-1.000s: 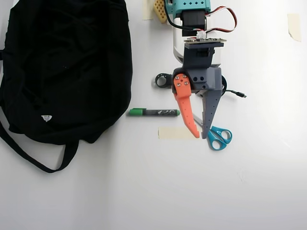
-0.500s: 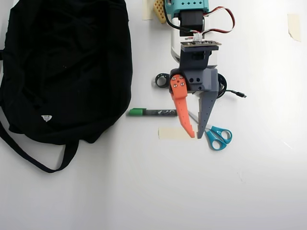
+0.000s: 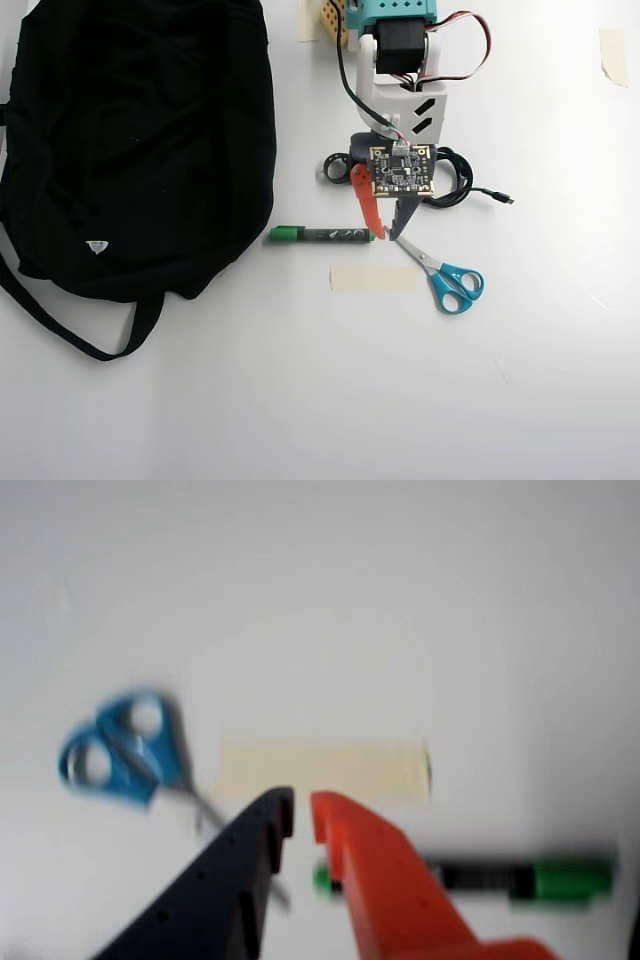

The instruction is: Put the green marker into the black bag

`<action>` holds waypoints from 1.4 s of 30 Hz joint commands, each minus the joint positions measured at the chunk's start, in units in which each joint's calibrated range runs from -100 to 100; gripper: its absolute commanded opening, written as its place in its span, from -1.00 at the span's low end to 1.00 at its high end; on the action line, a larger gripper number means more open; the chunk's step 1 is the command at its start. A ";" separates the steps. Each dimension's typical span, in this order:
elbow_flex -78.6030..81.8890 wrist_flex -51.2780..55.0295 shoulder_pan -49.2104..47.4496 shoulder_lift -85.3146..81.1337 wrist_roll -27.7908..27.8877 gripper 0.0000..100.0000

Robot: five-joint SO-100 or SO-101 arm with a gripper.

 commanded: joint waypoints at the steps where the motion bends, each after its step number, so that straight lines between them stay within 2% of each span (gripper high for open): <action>1: -3.80 9.94 -0.27 -1.87 -0.23 -0.95; 13: -4.34 21.92 -0.50 -1.87 -0.28 -0.96; 42: -4.34 20.97 0.47 -1.87 -0.12 -0.96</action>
